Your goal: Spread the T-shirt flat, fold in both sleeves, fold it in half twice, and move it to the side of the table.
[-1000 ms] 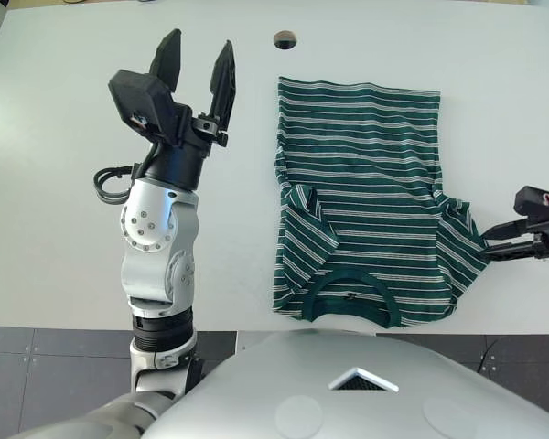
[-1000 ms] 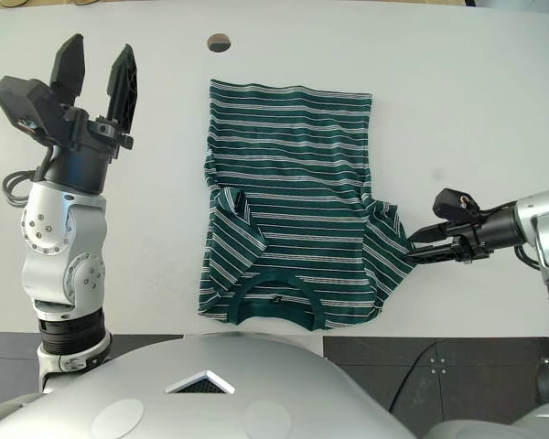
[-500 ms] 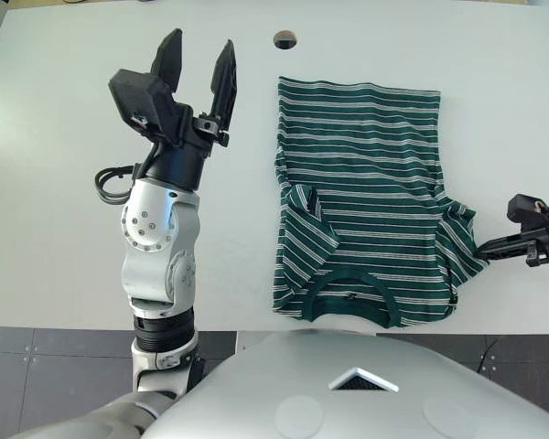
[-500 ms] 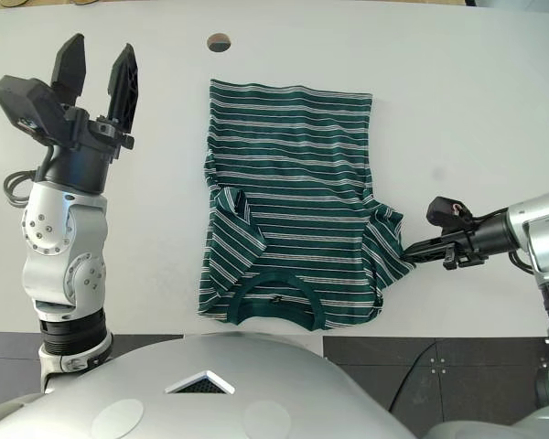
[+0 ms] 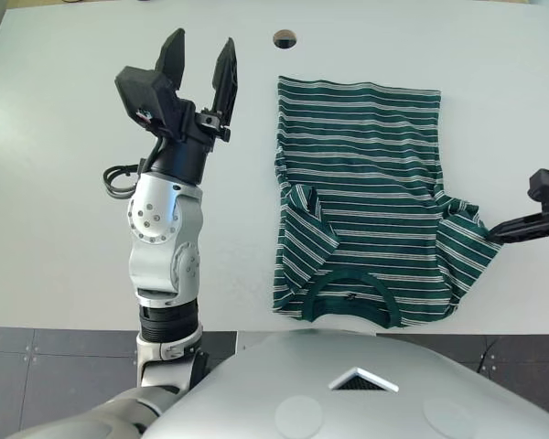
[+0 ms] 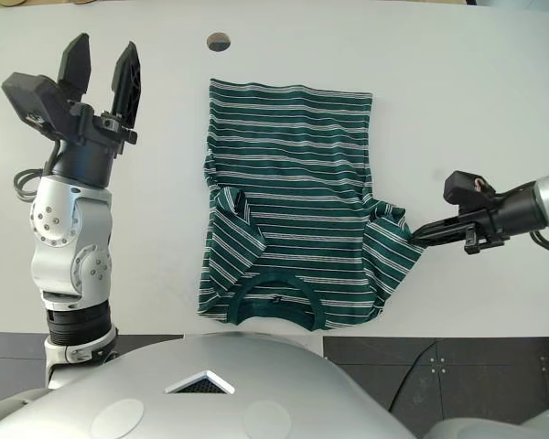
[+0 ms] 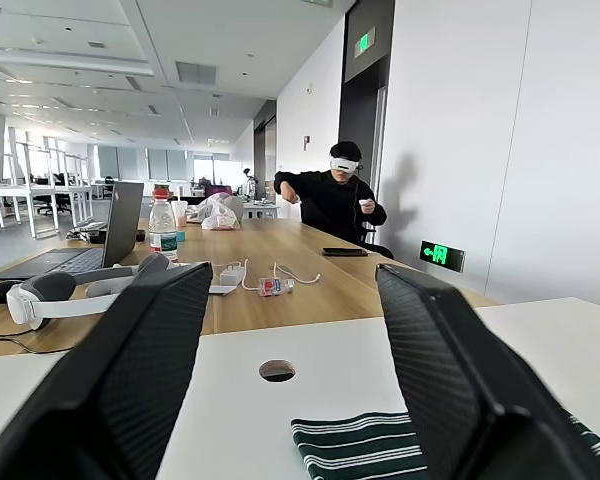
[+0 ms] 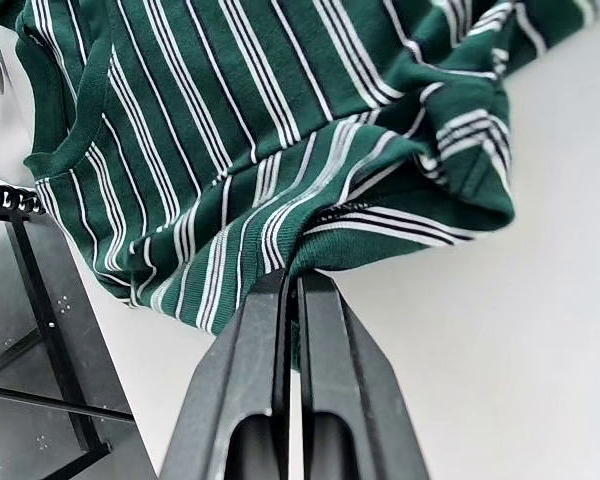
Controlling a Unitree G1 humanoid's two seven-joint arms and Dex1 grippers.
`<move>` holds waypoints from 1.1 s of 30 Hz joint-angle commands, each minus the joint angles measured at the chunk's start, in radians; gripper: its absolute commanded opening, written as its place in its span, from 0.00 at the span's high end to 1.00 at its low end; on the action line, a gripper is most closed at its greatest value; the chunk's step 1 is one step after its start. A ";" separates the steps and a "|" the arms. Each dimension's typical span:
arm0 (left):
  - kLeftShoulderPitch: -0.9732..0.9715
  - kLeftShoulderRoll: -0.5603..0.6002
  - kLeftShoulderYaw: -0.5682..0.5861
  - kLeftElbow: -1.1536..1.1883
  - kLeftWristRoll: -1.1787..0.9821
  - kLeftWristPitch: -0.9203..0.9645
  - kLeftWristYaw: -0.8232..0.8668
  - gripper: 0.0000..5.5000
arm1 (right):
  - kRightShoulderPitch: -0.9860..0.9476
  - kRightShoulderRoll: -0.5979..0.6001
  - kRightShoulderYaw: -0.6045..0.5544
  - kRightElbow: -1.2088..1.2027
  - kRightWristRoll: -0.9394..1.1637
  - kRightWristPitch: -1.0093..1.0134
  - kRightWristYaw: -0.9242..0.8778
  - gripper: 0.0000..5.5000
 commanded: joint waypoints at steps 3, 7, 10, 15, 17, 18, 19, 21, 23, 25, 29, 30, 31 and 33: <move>-0.036 -0.007 -0.012 -0.067 0.013 0.073 0.035 0.44 | -0.045 -0.049 0.007 -0.063 0.062 0.022 0.008 0.98; -0.050 -0.012 -0.013 -0.085 0.012 0.105 0.048 0.44 | -0.049 -0.041 -0.011 -0.157 0.106 0.077 0.006 0.98; -0.055 -0.015 -0.011 -0.085 0.012 0.111 0.054 0.44 | -0.073 -0.003 -0.030 -0.219 0.147 0.139 -0.015 0.98; -0.043 -0.020 0.012 -0.072 0.000 0.089 0.049 0.44 | -0.077 0.044 -0.002 -0.245 0.129 0.157 -0.070 0.98; -0.035 -0.024 0.018 -0.057 -0.001 0.076 0.042 0.44 | -0.077 0.069 0.015 -0.248 0.119 0.155 -0.090 0.98; -0.033 -0.025 0.019 -0.050 -0.001 0.070 0.039 0.44 | -0.079 0.080 0.020 -0.252 0.118 0.156 -0.095 0.98; -0.030 -0.026 0.019 -0.046 -0.001 0.065 0.037 0.44 | -0.081 0.091 0.024 -0.257 0.121 0.159 -0.099 0.98; -0.025 -0.029 0.023 -0.036 -0.006 0.055 0.032 0.44 | -0.092 0.122 0.033 -0.263 0.122 0.171 -0.116 0.98; -0.020 -0.035 0.026 -0.020 -0.011 0.040 0.025 0.44 | -0.092 0.147 0.042 -0.268 0.118 0.174 -0.135 0.98; -0.016 -0.038 0.026 -0.010 -0.014 0.029 0.020 0.44 | -0.091 0.177 0.047 -0.276 0.124 0.184 -0.152 0.98; -0.011 -0.039 0.016 -0.024 -0.015 0.030 0.014 0.44 | -0.101 0.220 0.053 -0.281 0.124 0.209 -0.186 0.98; -0.010 -0.039 0.017 -0.028 -0.016 0.032 0.013 0.44 | -0.103 0.227 0.053 -0.281 0.125 0.218 -0.193 0.98; -0.010 -0.038 0.019 -0.032 -0.019 0.035 0.010 0.44 | -0.106 0.232 0.056 -0.280 0.119 0.218 -0.200 0.94; 0.001 -0.026 0.006 -0.040 -0.015 0.036 -0.010 0.44 | -0.108 0.241 0.064 -0.277 0.109 0.219 -0.218 0.88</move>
